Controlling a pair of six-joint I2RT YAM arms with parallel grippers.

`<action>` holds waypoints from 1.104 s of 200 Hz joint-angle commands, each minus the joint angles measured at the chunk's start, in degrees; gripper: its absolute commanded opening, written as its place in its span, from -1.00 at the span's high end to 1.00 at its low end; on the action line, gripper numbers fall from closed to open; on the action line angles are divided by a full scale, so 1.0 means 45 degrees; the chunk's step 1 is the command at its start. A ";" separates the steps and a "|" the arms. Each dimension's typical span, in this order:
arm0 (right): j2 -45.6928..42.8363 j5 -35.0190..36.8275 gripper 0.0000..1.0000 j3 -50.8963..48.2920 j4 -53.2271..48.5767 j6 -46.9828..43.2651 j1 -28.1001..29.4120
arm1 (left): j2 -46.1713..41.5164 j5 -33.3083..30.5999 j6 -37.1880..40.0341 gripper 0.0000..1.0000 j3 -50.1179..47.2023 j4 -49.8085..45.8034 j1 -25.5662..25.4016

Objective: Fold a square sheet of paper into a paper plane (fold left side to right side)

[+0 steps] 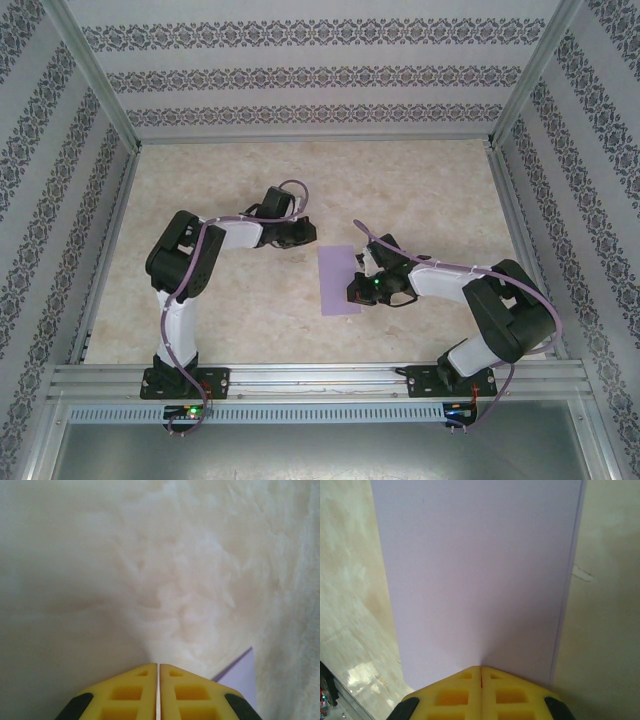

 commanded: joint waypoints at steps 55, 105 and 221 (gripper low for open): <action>0.0178 0.1697 1.00 -0.0739 -0.0372 0.0905 0.0086 | -0.3975 -0.1084 0.0709 0.81 -0.1776 -0.1625 0.0027; 0.0198 0.1692 1.00 -0.0796 -0.0175 0.0993 0.0121 | -0.5681 -0.1056 -0.0126 0.80 -0.3356 -0.2003 -0.1466; -0.0094 0.1989 1.00 -0.0934 -0.0095 0.1022 0.0241 | -0.2854 -0.0178 -0.1382 0.80 -0.2470 0.0034 -0.3209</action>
